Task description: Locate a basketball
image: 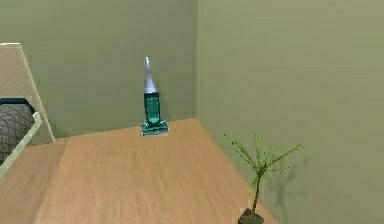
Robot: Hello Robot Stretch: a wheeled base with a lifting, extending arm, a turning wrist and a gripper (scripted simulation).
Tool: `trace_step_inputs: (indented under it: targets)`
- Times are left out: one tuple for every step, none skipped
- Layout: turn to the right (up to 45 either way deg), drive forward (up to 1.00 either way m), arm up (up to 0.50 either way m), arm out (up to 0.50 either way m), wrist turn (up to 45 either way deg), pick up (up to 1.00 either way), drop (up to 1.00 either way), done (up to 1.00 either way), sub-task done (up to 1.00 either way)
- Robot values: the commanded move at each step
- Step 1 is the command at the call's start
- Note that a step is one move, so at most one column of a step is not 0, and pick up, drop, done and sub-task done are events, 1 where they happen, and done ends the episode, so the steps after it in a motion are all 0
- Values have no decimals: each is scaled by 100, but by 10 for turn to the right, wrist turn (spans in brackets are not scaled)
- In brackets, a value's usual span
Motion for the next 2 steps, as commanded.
trace_step_inputs:
  targets:
    - [-120,0,0,0,0,0,0,0,0]
    - [0,45,0,0,0,0,0,0,0]
